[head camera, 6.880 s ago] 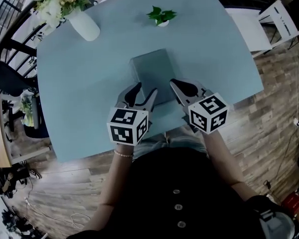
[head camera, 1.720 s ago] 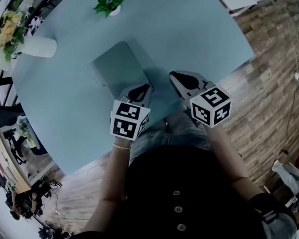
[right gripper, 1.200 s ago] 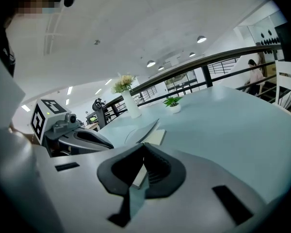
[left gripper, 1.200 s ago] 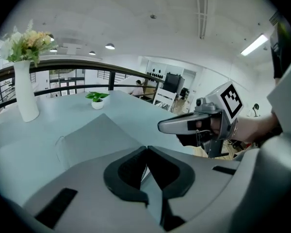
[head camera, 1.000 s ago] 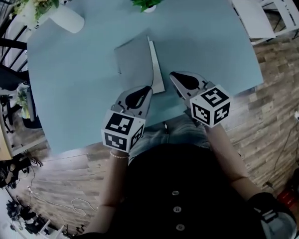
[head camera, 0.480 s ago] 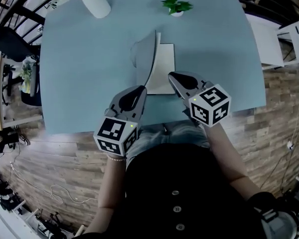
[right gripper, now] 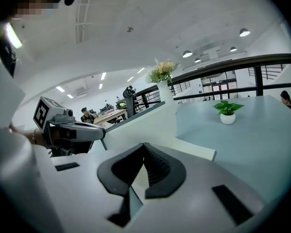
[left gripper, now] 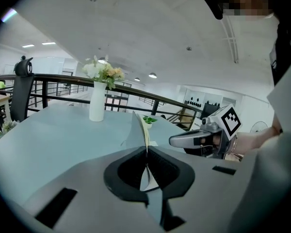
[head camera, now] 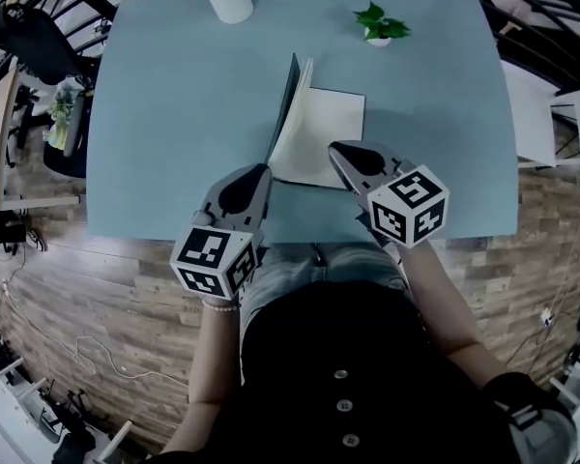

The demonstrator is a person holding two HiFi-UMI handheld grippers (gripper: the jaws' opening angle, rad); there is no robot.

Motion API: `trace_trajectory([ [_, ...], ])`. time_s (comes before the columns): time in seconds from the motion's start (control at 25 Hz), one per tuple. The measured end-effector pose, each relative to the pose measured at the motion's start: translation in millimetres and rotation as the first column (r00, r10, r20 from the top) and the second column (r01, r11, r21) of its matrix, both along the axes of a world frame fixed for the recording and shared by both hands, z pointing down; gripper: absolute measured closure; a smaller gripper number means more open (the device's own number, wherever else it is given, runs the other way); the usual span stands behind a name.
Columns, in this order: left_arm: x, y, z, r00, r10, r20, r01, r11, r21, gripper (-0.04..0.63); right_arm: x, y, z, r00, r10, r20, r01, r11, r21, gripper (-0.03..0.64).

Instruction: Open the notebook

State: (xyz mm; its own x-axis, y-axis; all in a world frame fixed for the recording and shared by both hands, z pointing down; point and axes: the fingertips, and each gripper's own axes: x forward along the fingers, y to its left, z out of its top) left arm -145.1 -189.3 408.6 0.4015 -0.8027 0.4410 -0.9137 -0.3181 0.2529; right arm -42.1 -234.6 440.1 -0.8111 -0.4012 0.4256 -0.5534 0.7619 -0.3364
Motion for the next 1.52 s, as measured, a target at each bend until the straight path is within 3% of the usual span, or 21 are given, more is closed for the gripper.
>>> trace_trajectory([
  [0.16,-24.2,4.4,4.4,0.999,-0.052,-0.005,0.052,0.999,-0.016,0.566,-19.9,2.6,-0.9,1.000,-0.026,0.001,0.026,1.000,-0.001,0.612],
  [0.6,-66.4,7.5,24.8,0.992,-0.097,-0.083,0.091,0.993,-0.071,0.566,-63.1,6.0,0.5,0.998,-0.055,-0.019,0.055,0.999,-0.002,0.612],
  [1.04,-93.5,12.6,55.4,0.991,-0.082,-0.103,0.066,0.987,-0.148,0.566,-96.7,14.9,13.3,0.997,-0.066,-0.043,0.065,0.998,-0.027,0.612],
  [1.52,-107.2,30.0,90.4,0.983,-0.065,-0.174,0.023,0.971,-0.236,0.566,-138.7,29.7,34.1,0.993,-0.097,-0.063,0.093,0.994,-0.065,0.612],
])
